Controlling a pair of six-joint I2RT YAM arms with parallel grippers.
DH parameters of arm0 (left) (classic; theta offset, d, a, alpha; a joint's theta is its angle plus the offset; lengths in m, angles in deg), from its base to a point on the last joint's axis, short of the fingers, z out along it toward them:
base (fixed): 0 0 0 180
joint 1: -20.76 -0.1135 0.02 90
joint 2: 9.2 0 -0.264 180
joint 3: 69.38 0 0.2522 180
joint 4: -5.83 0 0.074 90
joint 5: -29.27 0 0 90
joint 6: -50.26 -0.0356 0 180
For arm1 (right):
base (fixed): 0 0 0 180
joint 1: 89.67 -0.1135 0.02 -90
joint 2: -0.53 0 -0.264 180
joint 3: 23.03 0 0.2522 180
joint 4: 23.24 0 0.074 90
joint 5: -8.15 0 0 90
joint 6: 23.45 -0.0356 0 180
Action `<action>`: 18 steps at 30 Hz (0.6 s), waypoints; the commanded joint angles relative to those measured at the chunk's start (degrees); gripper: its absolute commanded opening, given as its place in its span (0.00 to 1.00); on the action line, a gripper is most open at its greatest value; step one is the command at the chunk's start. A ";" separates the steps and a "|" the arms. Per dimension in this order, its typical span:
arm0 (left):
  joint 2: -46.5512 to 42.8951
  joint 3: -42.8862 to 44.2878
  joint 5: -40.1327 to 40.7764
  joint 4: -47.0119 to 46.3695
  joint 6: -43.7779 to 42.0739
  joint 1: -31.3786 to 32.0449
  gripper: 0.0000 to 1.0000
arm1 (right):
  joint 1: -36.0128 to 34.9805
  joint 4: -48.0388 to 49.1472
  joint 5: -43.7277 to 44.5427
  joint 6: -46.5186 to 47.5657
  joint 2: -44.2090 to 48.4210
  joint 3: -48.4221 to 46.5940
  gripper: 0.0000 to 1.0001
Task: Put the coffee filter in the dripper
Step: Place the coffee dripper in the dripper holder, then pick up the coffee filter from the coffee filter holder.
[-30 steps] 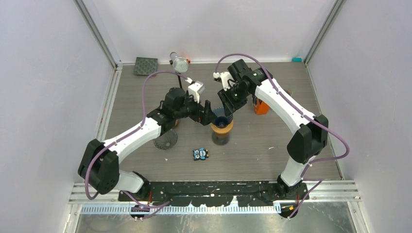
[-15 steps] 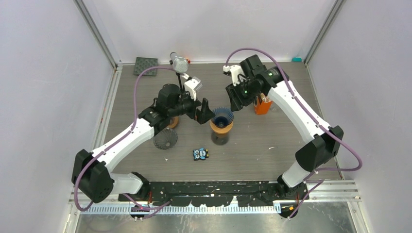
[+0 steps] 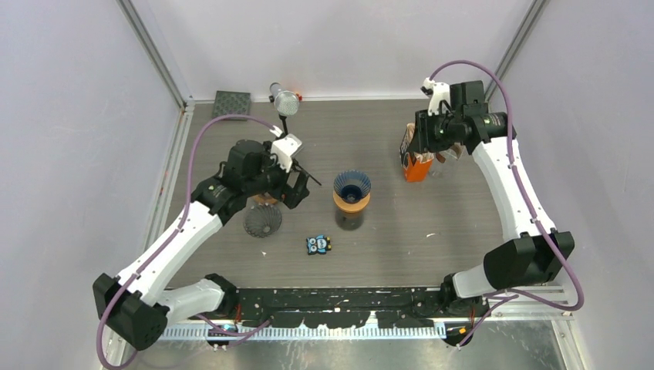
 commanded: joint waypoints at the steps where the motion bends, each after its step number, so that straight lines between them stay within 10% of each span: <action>1: -3.80 1.84 4.77 6.40 -4.53 -1.34 1.00 | 1.01 8.67 8.37 -1.80 0.04 1.11 0.36; 18: -4.44 -0.38 1.04 4.09 -4.71 -1.65 1.00 | 1.41 10.71 16.09 5.13 -15.34 -8.48 0.28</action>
